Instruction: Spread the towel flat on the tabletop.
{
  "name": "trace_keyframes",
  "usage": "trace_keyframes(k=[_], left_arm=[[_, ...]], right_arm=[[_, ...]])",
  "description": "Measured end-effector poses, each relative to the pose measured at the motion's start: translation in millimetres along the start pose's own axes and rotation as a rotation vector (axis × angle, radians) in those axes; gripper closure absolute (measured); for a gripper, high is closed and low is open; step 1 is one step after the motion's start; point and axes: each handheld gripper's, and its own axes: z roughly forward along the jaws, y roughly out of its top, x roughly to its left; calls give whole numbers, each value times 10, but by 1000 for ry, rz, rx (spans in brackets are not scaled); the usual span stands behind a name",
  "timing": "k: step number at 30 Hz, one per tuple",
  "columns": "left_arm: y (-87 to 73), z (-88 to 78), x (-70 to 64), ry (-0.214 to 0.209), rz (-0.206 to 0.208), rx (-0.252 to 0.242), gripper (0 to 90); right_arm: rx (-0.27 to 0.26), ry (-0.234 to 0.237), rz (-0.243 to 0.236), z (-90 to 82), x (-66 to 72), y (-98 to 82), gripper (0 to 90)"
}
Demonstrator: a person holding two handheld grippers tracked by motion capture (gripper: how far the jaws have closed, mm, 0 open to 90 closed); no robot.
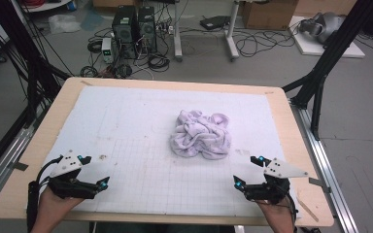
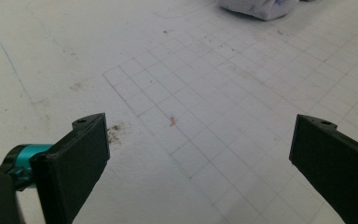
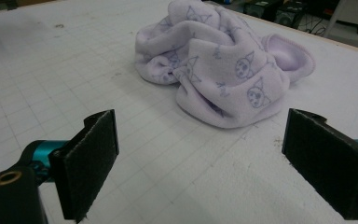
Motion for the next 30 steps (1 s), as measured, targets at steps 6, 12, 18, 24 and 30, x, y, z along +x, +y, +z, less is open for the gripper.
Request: trace_keyframes(k=[6, 12, 18, 24, 30], left_arm=[[-6, 7, -12, -2, 8, 6, 54], [-6, 0, -11, -2, 3, 1, 54], [-10, -6, -15, 0, 5, 1, 54], [-6, -14, -26, -3, 6, -4, 54], [-4, -18, -29, -2, 6, -10, 54]], right_arm=[[-3, 5, -1, 12, -6, 7, 99], [-2, 4, -1, 16, 14, 13, 98], [-5, 5, -1, 15, 27, 19, 98], [-7, 9, -10, 21, 48, 29, 98], [-2, 16, -11, 31, 56, 36, 98]])
